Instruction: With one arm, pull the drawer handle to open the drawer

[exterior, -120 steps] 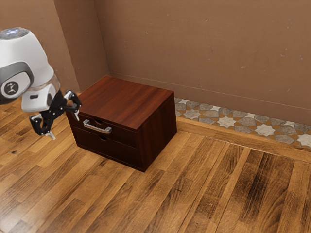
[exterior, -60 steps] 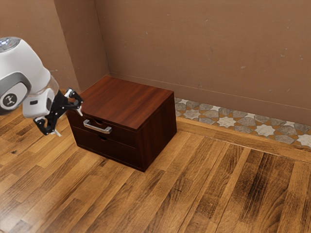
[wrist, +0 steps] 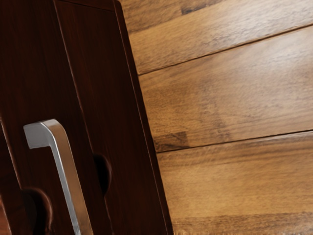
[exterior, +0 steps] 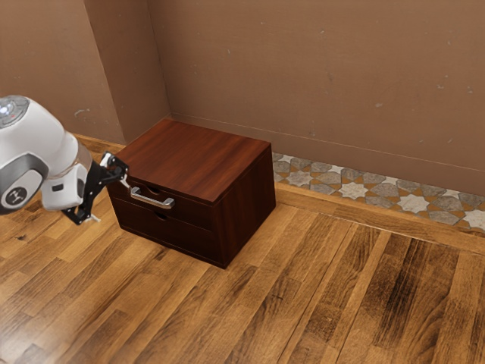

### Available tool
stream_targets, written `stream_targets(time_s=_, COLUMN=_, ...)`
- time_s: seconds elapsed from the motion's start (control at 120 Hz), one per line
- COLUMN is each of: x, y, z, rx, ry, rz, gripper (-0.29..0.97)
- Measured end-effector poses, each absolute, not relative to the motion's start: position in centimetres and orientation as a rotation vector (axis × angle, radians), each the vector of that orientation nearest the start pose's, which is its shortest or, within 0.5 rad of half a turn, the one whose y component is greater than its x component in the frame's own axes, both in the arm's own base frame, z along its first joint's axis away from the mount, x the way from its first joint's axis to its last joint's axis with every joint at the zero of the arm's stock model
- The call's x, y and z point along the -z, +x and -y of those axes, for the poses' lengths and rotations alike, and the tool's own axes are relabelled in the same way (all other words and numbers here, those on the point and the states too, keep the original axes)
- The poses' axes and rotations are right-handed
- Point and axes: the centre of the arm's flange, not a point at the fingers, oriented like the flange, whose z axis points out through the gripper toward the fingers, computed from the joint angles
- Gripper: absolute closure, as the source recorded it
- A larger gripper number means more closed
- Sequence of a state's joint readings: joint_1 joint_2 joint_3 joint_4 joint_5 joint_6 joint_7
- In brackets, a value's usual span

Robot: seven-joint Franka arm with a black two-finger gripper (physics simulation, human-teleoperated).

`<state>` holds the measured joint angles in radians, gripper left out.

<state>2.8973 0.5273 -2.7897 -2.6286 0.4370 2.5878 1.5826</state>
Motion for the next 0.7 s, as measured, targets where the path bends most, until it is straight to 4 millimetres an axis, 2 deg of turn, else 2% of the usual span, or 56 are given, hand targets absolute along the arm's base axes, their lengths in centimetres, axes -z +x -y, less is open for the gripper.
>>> stream_targets(time_s=0.1, x=-44.6, y=42.2, z=-3.9, rx=0.303, ry=-1.679, rz=-2.079, gripper=0.01)
stream_targets(time_s=0.458, x=-39.8, y=45.2, z=-5.5, rx=0.359, ry=-1.767, rz=-1.975, gripper=0.02)
stream_targets(time_s=0.583, x=-38.9, y=46.6, z=-5.8, rx=0.380, ry=-1.775, rz=-1.937, gripper=0.02)
stream_targets(time_s=0.7, x=-37.0, y=47.4, z=-6.0, rx=0.381, ry=-1.791, rz=-1.924, gripper=0.02)
